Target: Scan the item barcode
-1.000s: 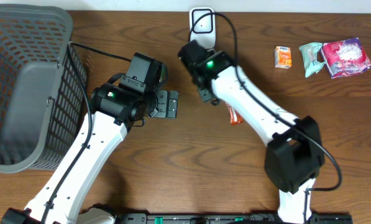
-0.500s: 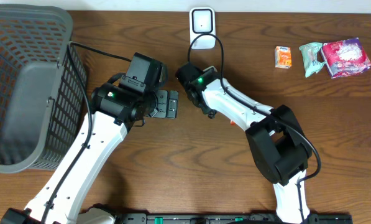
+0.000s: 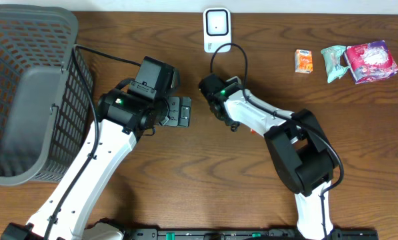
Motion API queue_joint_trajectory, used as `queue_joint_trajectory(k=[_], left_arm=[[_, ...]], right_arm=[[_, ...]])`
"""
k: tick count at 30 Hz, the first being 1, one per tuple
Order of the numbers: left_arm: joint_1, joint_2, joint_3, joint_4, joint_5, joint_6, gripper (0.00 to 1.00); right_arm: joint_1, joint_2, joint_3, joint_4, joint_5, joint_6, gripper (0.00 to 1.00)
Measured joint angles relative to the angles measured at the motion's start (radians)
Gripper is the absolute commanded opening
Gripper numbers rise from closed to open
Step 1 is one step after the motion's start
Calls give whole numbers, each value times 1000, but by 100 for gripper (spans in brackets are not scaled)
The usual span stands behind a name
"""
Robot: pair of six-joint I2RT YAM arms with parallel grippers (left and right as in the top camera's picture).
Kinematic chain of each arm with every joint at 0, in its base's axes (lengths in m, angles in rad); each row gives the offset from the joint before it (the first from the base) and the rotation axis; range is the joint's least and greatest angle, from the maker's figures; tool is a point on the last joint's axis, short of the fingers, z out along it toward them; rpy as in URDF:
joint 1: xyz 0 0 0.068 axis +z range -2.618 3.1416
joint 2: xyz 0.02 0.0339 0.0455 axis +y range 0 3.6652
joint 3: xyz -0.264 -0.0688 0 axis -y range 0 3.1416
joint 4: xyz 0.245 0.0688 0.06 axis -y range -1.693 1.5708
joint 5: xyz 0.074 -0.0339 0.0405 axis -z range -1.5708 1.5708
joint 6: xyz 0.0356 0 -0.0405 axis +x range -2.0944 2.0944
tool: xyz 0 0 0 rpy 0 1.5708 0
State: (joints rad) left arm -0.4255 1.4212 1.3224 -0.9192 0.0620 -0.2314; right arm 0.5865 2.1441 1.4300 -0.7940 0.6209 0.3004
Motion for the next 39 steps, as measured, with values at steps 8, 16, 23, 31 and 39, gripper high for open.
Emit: queue_joint_trajectory(k=[8,16,23,31,39], left_arm=[[0,0,0,0,0,0,98],[0,0,0,0,0,0,98],[0,0,0,0,0,0,98],[0,0,0,0,0,0,98],[0,0,0,0,0,0,98]], right_arm=[[-109,0,104,-123,-224,-29,1],[-330,1,262,-157,-1011,-158,1],[-441,9,165,-111,-1502,-217,1],[-478,92,-62,105,-1681,-130,1],[-602,96,1,-56,-1522,-117,26]])
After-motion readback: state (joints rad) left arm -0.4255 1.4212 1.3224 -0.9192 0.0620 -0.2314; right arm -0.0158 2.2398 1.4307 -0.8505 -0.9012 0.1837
